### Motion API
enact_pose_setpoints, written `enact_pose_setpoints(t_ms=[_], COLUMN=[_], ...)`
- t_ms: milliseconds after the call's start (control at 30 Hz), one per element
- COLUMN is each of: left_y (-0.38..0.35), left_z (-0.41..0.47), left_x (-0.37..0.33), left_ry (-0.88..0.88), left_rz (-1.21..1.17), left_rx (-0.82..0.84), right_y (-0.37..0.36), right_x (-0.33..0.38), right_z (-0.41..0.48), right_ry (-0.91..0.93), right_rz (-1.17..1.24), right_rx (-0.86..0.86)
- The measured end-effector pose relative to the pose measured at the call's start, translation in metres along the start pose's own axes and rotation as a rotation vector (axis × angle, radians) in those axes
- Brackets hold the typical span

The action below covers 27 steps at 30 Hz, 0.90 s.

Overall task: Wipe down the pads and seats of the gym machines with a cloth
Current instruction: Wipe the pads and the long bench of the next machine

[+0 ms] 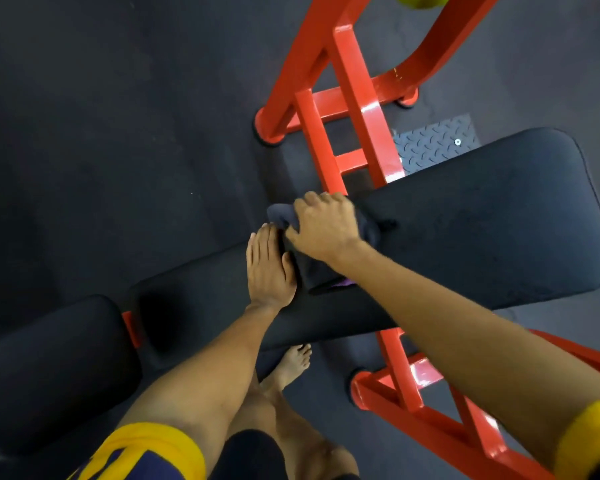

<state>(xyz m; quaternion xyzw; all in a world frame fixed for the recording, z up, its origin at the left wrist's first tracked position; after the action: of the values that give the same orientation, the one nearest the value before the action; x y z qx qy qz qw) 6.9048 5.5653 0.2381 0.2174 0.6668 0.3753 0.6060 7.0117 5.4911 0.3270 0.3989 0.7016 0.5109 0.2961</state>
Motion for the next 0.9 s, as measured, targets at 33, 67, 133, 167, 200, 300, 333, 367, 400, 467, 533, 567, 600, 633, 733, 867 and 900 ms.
enact_pose_setpoints(t_ms=[33, 67, 133, 167, 200, 300, 333, 367, 400, 467, 533, 567, 600, 633, 733, 867, 900], left_y=[0.0, 0.001, 0.003, 0.004, 0.004, 0.0, -0.001, -0.002, -0.001, 0.003, 0.005, 0.002, -0.001, -0.002, -0.007, -0.006, -0.006], left_z=[0.001, 0.001, -0.002, 0.001, 0.002, 0.001, 0.001, 0.001, 0.002, 0.006, 0.011, 0.014, 0.019, 0.022, 0.032, 0.037, 0.041], left_x=[-0.002, -0.002, -0.001, -0.001, -0.001, -0.002, -0.002, -0.001, 0.0, 0.0, -0.01, -0.021, -0.031, -0.038, -0.054, -0.069, -0.076], left_ry=[0.007, 0.012, 0.02, 0.016, 0.022, 0.028, 0.024, 0.016, 0.016, 0.015, -0.008, -0.041, -0.074, -0.083, -0.102, -0.243, -0.267], left_rz=[0.0, 0.001, -0.007, -0.005, -0.001, 0.004, 0.005, 0.006, 0.007, 0.014, 0.002, -0.014, -0.029, -0.043, -0.079, -0.119, -0.119], left_rx=[0.015, 0.03, 0.036, 0.043, 0.051, 0.081, 0.089, 0.103, 0.114, 0.11, 0.116, 0.13, 0.141, 0.132, 0.103, 0.181, 0.181], right_y=[0.008, 0.014, 0.02, 0.021, 0.019, -0.003, -0.01, -0.015, -0.018, -0.013, -0.001, 0.008, 0.015, 0.019, 0.011, -0.015, -0.013], right_x=[-0.02, -0.038, -0.06, -0.063, -0.057, -0.017, -0.007, -0.004, -0.006, -0.021, -0.044, -0.058, -0.067, -0.067, -0.046, -0.039, -0.048], right_z=[-0.008, -0.016, -0.026, -0.026, -0.027, -0.042, -0.054, -0.067, -0.082, -0.106, -0.118, -0.119, -0.115, -0.107, -0.098, -0.15, -0.166], right_ry=[-0.034, -0.066, -0.111, -0.148, -0.174, -0.128, -0.089, -0.067, -0.061, -0.085, -0.17, -0.247, -0.32, -0.372, -0.398, -0.318, -0.335], right_rz=[-0.002, 0.01, 0.04, 0.049, 0.068, 0.103, 0.1, 0.094, 0.087, 0.078, 0.08, 0.09, 0.112, 0.142, 0.203, 0.154, 0.138], right_rx=[-0.077, -0.123, -0.175, -0.213, -0.226, -0.188, -0.181, -0.186, -0.195, -0.238, -0.28, -0.309, -0.343, -0.365, -0.431, -0.415, -0.434])
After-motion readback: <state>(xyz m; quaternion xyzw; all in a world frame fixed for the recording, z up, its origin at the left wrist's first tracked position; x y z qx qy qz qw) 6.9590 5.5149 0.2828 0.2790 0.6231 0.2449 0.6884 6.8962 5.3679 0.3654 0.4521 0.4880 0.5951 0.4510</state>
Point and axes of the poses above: each hand's wrist, its own z-axis towards the middle knuckle, its own y-axis out of the back of the hand, x = y × z, the point moved 8 cm from there along z, towards the middle knuckle, and after that the axes turned 2 degrees about x, right-handed, at the moved point
